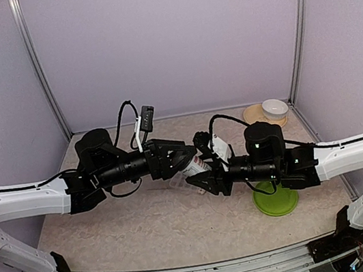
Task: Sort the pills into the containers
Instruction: Screw the lid of the pill bottle onto the pill bottle.
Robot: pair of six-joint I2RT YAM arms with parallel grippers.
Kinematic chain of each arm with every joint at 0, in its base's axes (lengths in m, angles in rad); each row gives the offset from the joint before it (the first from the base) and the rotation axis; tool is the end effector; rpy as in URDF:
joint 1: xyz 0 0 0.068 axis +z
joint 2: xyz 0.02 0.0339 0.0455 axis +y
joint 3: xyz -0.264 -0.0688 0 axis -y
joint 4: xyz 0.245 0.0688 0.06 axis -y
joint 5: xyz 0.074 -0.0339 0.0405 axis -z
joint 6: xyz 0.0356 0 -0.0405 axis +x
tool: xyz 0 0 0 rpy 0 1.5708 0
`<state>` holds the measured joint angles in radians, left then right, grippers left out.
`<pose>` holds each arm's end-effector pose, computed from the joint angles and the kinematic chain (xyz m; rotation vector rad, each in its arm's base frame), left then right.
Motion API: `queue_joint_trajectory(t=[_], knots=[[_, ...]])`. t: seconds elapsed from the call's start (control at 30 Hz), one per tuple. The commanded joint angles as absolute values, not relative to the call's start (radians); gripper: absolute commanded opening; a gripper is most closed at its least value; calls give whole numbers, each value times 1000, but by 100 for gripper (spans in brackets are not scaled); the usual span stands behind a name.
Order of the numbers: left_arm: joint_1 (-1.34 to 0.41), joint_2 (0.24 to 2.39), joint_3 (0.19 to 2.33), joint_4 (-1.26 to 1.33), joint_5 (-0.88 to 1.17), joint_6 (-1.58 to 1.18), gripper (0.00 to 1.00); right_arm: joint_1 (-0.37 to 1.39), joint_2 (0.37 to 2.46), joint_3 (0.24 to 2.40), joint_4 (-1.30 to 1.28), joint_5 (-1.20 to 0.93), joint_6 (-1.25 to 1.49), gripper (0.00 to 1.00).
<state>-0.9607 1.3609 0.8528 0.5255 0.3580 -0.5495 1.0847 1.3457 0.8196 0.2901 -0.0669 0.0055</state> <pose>0.1706 -0.2658 0.3068 0.6628 1.6233 -1.4298 0.1425 0.2748 0.2741 -1.0116 1.5923 0.8245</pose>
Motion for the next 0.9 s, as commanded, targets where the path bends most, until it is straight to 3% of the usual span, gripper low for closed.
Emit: queue_joint_trajectory(t=[0.0,0.57,0.87], knots=[[-982,1357,864,639,455,-563,99,1089,1369,848,313,-81,23,20],[-925,1325,895,295,241,-617,99,1088,1245,827,212,31,-69,21],[-911,1369,941,259,293,-671,99,1088,1254,850,157,95,-143,21]])
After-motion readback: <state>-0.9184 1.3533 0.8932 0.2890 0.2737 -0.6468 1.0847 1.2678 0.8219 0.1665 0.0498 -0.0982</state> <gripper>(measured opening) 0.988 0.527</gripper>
